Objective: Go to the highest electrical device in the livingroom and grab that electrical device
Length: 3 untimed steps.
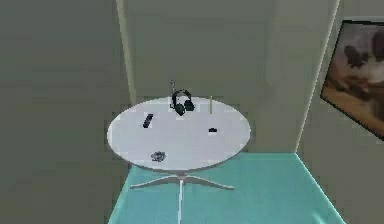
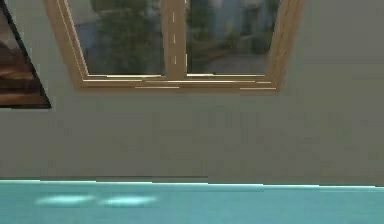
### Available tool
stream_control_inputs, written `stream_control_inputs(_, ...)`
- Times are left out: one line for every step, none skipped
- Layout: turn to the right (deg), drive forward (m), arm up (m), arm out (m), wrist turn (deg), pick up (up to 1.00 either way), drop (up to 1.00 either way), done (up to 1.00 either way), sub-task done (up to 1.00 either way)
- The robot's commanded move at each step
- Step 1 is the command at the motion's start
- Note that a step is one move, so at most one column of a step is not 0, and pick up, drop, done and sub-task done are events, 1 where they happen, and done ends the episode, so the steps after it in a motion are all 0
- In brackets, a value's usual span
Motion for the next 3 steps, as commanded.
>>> stream_control_inputs(0.0,0.35,0.0,0.0,0.0,0.0,0.0,0.0,0.0)
stream_control_inputs(-45.0,0.0,0.0,0.0,0.0,0.0,0.0,0.0,0.0)
stream_control_inputs(-42.0,0.0,0.0,0.0,0.0,0.0,0.0,0.0,0.0)
